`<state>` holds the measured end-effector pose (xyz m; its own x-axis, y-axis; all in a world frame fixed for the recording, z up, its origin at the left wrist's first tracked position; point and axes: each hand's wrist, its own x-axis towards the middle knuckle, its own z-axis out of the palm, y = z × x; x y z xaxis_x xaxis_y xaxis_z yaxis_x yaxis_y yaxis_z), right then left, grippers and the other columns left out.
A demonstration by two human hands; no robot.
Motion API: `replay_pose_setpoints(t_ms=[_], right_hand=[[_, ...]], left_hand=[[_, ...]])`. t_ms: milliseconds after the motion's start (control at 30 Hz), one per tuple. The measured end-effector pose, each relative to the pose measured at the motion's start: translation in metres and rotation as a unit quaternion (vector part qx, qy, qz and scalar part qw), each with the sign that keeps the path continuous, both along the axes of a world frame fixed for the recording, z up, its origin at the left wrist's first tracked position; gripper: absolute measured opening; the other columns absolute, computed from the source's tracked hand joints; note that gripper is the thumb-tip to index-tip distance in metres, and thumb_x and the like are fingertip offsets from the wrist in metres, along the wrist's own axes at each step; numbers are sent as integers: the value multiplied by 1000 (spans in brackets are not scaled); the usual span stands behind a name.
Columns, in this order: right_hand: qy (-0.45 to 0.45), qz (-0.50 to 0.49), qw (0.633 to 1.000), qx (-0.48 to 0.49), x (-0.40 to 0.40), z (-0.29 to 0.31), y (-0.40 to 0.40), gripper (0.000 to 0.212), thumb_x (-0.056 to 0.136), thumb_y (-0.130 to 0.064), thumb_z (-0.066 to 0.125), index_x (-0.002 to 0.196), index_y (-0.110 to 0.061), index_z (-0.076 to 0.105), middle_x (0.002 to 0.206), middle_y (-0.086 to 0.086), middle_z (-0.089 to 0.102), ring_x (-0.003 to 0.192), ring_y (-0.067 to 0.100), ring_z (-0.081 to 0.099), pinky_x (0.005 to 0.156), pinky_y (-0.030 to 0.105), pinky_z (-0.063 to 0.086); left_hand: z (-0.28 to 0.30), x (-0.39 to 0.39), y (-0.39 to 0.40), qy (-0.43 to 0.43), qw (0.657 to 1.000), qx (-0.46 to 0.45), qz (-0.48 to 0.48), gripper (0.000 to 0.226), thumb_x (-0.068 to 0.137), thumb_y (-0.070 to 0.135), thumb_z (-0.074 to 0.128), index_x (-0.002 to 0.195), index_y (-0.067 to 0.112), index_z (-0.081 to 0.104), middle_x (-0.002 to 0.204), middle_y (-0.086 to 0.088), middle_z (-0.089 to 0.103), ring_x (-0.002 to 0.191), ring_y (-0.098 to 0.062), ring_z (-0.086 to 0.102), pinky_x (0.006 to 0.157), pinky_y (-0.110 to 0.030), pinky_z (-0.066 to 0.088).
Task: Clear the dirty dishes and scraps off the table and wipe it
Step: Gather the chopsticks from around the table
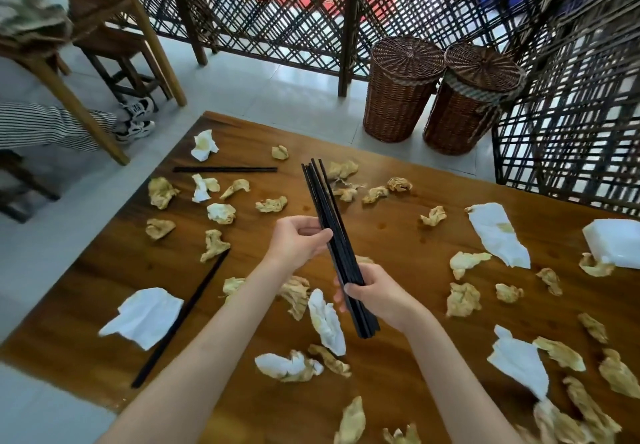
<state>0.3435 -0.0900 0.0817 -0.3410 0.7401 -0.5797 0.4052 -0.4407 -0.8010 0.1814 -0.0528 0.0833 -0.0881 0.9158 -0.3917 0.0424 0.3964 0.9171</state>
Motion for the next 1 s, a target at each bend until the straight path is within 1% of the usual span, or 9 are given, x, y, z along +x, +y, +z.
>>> replay_pose_setpoints(t_ms=[133,233,333,433,500,600,733,867,1000], right_hand=[[-3,-32,999,14,-55,-6,1,15,96,-2,42,95,-5,56,81,10,64,74,22,64,77,38,53],[-24,-71,997,18,-102,-12,-2,14,96,-4,43,94,-8,57,80,7,65,70,18,63,66,30,52],[-27,-123,992,11,-144,-22,-7,15,97,-5,44,94,-9,58,81,8,65,69,17,64,68,30,53],[-42,-171,984,5,-171,-33,-19,14,97,-7,45,94,-11,58,85,12,65,79,25,65,80,41,54],[-61,-193,979,-1,-181,-40,-30,13,97,-8,45,94,-12,58,87,14,65,83,29,65,82,43,53],[-57,-228,972,-20,-190,-44,-49,15,96,-6,45,92,-13,58,81,8,65,72,19,67,75,35,56],[-51,-273,960,-31,-191,-41,-64,17,95,-3,46,90,-12,59,74,3,66,64,14,66,68,29,56],[-55,-296,953,-27,-187,-33,-76,16,96,-5,46,92,-13,59,75,4,68,66,16,67,66,29,55],[-63,-306,949,-27,-187,-28,-84,16,96,-5,46,93,-14,59,77,4,68,65,14,67,61,24,52]], left_hand=[[-16,-65,14,34,999,-6,-32,11,78,20,76,85,24,70,85,3,74,79,-12,71,66,-23,55],[-43,-131,20,159,984,-23,-77,11,75,27,78,83,25,69,87,5,71,78,-9,69,69,-23,56],[-74,-189,16,391,910,-25,-137,12,76,28,77,83,19,71,91,7,68,80,-6,64,65,-18,51],[-96,-215,11,480,857,-36,-183,21,76,35,76,78,17,65,92,0,67,85,-18,64,71,-27,52],[-104,-217,10,499,840,-52,-208,33,73,43,77,73,18,54,80,2,59,79,-18,61,64,-27,48],[-111,-210,6,497,834,-73,-229,40,70,46,78,73,19,49,78,1,54,76,-18,57,60,-28,45],[-115,-199,6,485,836,-91,-240,31,73,32,79,90,14,59,94,-6,64,93,-25,63,66,-30,48],[-118,-192,7,491,831,-109,-240,12,86,12,65,97,12,62,106,-9,63,100,-26,62,65,-30,44],[-120,-190,6,491,829,-116,-242,22,82,19,70,101,11,61,108,-9,63,101,-27,61,65,-31,45]])
